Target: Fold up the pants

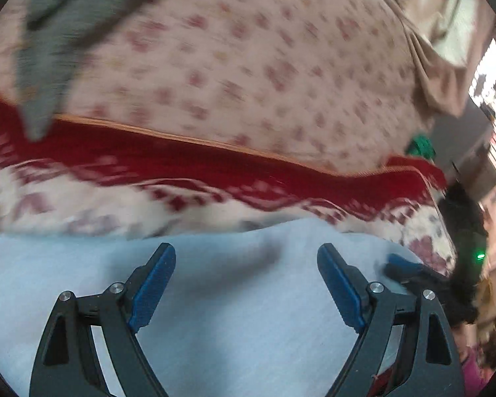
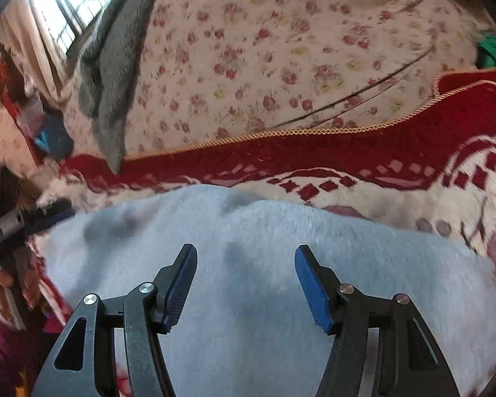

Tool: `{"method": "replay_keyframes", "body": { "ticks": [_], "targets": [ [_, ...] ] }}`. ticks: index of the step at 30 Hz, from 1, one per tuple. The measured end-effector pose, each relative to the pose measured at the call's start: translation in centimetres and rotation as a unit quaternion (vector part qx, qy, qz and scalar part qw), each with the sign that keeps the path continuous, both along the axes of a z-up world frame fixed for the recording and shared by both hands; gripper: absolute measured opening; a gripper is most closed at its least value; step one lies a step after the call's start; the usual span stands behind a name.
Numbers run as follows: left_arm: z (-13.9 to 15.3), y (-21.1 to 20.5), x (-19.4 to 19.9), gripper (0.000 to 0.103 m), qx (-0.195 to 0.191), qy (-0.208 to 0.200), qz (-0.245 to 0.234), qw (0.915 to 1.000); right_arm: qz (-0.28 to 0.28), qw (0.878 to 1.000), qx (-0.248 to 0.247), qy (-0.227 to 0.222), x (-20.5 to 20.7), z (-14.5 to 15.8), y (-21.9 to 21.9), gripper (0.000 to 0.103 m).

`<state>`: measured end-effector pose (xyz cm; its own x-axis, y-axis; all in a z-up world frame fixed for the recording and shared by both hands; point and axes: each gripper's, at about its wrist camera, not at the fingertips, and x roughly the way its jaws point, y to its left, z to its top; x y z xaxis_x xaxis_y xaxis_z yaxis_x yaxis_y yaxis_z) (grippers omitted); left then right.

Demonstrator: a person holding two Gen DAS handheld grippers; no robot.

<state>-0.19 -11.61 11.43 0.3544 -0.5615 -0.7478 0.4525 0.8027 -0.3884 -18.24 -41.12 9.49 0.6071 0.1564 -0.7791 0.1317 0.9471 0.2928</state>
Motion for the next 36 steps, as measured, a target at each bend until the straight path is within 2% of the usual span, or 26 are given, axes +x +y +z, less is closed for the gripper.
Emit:
{"method": "replay_keyframes", "body": {
  "ticks": [3, 5, 10, 18, 19, 20, 21, 22, 23, 25, 32, 35, 36],
  "targets": [
    [-1.2, -4.3, 1.0, 0.087, 0.017, 0.0, -0.031, 0.9994, -0.018, 0.999, -0.016, 0.028, -0.1, -2.9, -1.6, 0.065],
    [-2.1, -7.2, 1.8, 0.087, 0.034, 0.001, -0.052, 0.9981, -0.018, 1.0, -0.01, 0.022, -1.0, -4.0, -2.3, 0.063],
    [-4.7, -11.3, 2.9, 0.087, 0.072, 0.014, -0.087, 0.9935, 0.003, 0.998, -0.058, 0.008, -1.4, -3.7, -1.1, 0.065],
    [-6.6, -14.9, 2.6, 0.086, 0.137, 0.005, -0.137, 0.981, 0.006, 0.999, -0.043, -0.004, -1.7, -3.7, -1.2, 0.069],
    [-6.4, -15.1, 2.5, 0.083, 0.139, 0.001, -0.142, 0.9801, 0.007, 0.999, -0.043, -0.004, -1.6, -3.8, -1.1, 0.069],
    [-6.2, -15.5, 2.4, 0.06, 0.137, -0.007, -0.152, 0.9788, 0.008, 0.999, -0.042, -0.005, -1.6, -3.8, -1.1, 0.069],
    [-6.2, -15.8, 2.1, 0.027, 0.144, -0.013, -0.158, 0.9767, 0.007, 0.999, -0.041, -0.005, -1.7, -3.8, -1.2, 0.07],
    [-6.1, -16.3, 1.8, 0.021, 0.159, -0.021, -0.164, 0.9732, 0.007, 0.999, -0.039, -0.005, -1.7, -3.7, -1.2, 0.07],
    [-6.0, -16.6, 1.5, 0.02, 0.166, -0.03, -0.166, 0.9715, 0.007, 0.999, -0.039, -0.006, -1.7, -3.7, -1.2, 0.07],
    [-5.8, -16.9, 1.0, 0.013, 0.165, -0.052, -0.168, 0.9704, 0.007, 0.999, -0.04, -0.006, -1.6, -3.8, -1.1, 0.07],
    [-5.9, -15.6, 1.7, 0.01, 0.119, -0.034, -0.131, 0.9836, 0.015, 0.999, -0.047, -0.007, -1.5, -3.9, -0.9, 0.074],
    [-5.6, -15.2, 0.5, 0.017, 0.143, -0.065, -0.106, 0.9819, 0.023, 0.998, -0.055, -0.004, -1.3, -4.0, -0.6, 0.078],
    [-5.3, -14.9, -0.1, 0.03, 0.151, -0.081, -0.097, 0.9805, 0.025, 0.998, -0.058, -0.002, -1.3, -4.0, -0.6, 0.079]
  ]
}}
